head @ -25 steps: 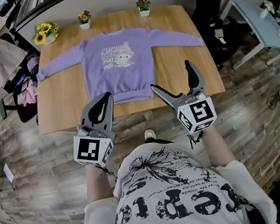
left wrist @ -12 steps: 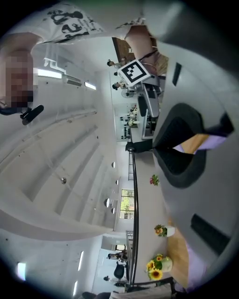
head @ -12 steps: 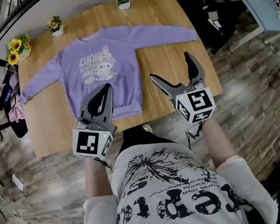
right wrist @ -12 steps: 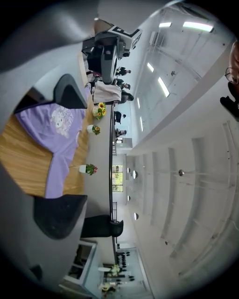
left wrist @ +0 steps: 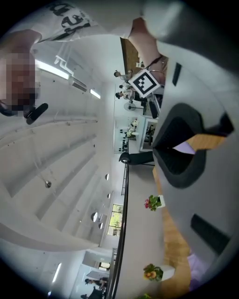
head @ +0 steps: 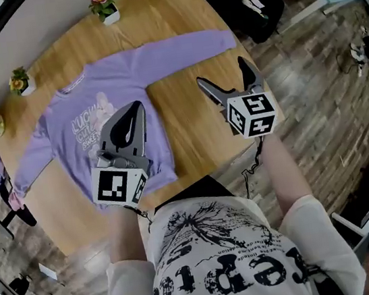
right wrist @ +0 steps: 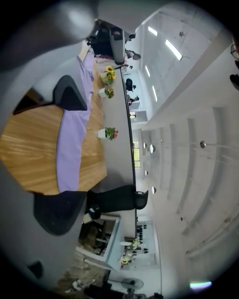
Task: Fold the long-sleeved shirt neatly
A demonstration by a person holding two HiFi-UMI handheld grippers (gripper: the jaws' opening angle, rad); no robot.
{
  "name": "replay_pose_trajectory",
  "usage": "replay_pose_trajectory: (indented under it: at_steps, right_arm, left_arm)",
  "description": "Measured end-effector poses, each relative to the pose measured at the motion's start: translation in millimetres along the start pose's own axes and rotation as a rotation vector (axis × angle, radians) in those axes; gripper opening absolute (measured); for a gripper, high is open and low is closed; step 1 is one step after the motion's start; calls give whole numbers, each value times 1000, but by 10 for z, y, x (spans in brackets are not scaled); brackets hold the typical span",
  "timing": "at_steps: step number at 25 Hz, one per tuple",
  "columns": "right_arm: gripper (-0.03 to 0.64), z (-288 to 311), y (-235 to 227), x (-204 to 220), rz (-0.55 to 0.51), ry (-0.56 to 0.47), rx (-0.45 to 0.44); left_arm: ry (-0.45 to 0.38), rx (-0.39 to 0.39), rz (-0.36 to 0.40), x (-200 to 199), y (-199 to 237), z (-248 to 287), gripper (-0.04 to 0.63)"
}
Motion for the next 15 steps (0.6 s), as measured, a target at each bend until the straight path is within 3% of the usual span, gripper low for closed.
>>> replay_pose_trajectory:
  at_steps: [8, 13, 15]
  right_arm:
    - [509, 784, -935, 273, 104, 190, 190]
    - [483, 1158, -1272, 408, 168, 292, 251]
    - [432, 1249, -1396, 462, 210, 338, 264]
  left_arm:
    - [18, 124, -53, 29, 112, 945, 5]
    - [5, 192, -43, -4, 126, 1402, 5]
    - [21, 202, -44, 33, 136, 1509, 5]
Point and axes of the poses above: the fingertips, and each gripper's own axes: z forward along the fingers, y to its left, x out of its underside, the point moved 8 cm from there along -z, backward along the fingers, and after that the axes turned 6 degrees about y, right-handed, at the moved point
